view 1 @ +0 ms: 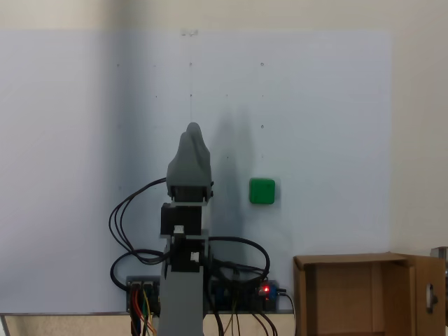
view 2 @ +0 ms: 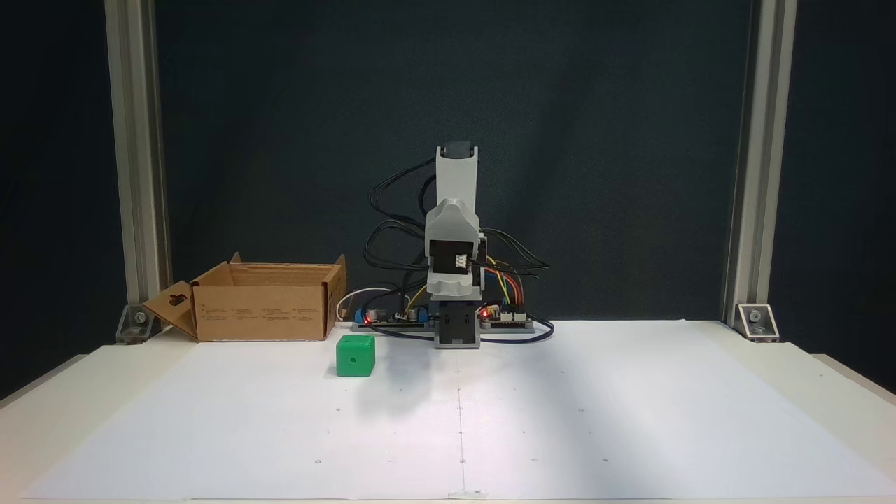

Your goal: Grasp a green dice and put it in the bin.

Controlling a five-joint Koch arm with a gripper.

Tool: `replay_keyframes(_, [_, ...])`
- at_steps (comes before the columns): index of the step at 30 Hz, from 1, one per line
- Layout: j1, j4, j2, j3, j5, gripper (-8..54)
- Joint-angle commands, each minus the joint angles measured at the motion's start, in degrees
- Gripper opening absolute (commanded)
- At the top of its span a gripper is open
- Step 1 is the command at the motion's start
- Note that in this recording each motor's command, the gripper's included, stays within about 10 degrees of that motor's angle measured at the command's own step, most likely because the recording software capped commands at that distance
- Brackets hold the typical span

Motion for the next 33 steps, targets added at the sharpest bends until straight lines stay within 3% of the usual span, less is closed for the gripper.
replay_keyframes(1, [-0.3, -9.7, 6.2, 9.5, -2.0, 44.3])
replay_keyframes(21, [-2.9, -10.0, 6.3, 10.4, -2.3, 41.9])
replay_keyframes(22, [-2.7, 8.5, 6.3, 1.1, -2.2, 42.1])
replay_keyframes(33, [4.2, 43.8, 6.1, -21.4, -2.0, 42.4])
